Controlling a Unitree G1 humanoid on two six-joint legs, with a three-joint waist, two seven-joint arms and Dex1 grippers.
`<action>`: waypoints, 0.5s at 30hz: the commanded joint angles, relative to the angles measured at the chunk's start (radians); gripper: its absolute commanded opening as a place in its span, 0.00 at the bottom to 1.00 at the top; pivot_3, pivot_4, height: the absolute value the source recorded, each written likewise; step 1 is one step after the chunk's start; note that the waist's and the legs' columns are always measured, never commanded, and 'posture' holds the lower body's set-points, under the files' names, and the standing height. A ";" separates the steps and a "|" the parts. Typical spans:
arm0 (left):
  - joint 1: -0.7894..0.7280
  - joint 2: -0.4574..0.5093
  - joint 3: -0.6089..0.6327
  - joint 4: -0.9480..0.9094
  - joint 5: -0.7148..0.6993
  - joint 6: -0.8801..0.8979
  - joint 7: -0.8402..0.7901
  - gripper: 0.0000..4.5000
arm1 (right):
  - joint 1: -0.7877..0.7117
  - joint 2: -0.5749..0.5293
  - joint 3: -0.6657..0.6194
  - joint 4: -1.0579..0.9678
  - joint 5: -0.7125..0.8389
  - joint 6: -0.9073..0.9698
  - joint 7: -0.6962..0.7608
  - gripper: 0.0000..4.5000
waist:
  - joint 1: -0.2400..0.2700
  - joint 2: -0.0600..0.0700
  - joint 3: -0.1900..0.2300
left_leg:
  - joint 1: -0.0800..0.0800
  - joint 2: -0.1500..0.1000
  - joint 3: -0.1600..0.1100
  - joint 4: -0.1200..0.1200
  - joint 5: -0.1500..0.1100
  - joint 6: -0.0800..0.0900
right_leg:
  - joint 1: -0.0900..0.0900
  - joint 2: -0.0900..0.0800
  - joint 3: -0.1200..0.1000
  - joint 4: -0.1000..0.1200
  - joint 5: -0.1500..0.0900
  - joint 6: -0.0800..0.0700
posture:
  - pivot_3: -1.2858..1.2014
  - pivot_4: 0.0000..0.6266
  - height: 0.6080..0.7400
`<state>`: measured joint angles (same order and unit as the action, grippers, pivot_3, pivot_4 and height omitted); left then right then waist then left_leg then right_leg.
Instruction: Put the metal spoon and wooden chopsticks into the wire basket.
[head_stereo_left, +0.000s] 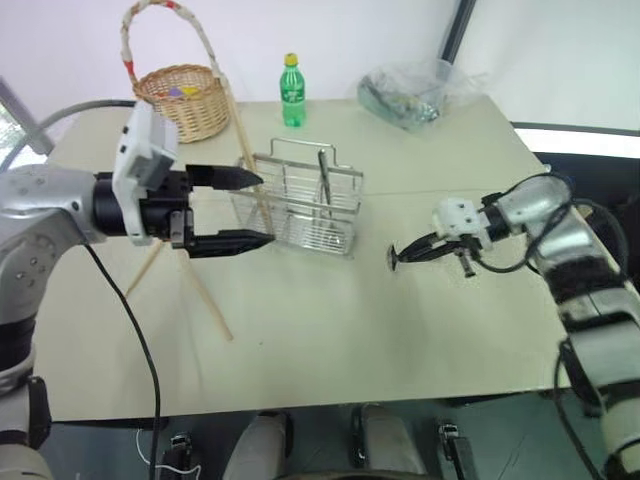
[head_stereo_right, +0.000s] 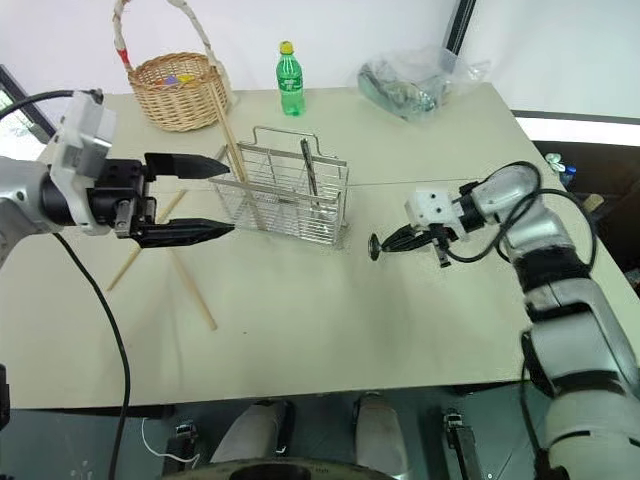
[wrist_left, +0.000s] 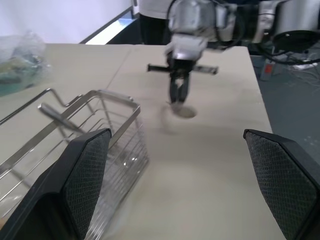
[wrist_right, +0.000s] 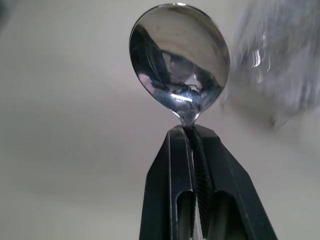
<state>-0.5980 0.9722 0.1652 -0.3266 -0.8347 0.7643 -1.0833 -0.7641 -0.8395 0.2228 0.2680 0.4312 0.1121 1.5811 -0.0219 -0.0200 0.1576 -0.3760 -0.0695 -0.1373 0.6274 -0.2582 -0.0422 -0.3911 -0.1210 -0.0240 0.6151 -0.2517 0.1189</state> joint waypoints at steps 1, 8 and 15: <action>-0.008 0.012 0.032 -0.002 0.012 -0.031 -0.012 1.00 | -0.008 -0.035 -0.169 -0.307 0.304 0.368 -0.132 0.01 | 0.003 0.000 0.000 | 0.000 0.000 0.000 0.000 0.000 0.000 | 0.000 0.000 0.000 0.000 0.000 0.000 | 0.52 0.24 0.50; -0.015 0.004 0.014 0.043 0.058 -0.073 -0.034 1.00 | -0.192 0.193 -0.320 -0.394 0.510 0.663 -0.625 0.01 | 0.009 -0.002 -0.001 | 0.001 0.001 0.001 0.001 -0.001 0.001 | 0.001 -0.001 0.000 -0.001 -0.001 -0.005 | 0.52 0.24 0.50; -0.034 -0.011 0.005 0.066 0.081 -0.089 -0.041 1.00 | -0.211 0.373 -0.216 -0.316 0.245 0.525 -0.861 0.01 | 0.010 -0.003 -0.002 | -0.001 -0.002 0.000 0.000 -0.001 0.001 | -0.005 -0.002 0.000 -0.001 0.001 -0.002 | 0.52 0.24 0.50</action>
<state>-0.6056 0.9573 0.1657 -0.2535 -0.7589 0.6901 -1.1206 -0.9660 -0.4729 0.0042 -0.0540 0.7395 0.6914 0.7532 -0.0123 -0.0234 0.1554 -0.3771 -0.0716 -0.1361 0.6276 -0.2590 -0.0405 -0.3970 -0.1233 -0.0242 0.6148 -0.2504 0.1178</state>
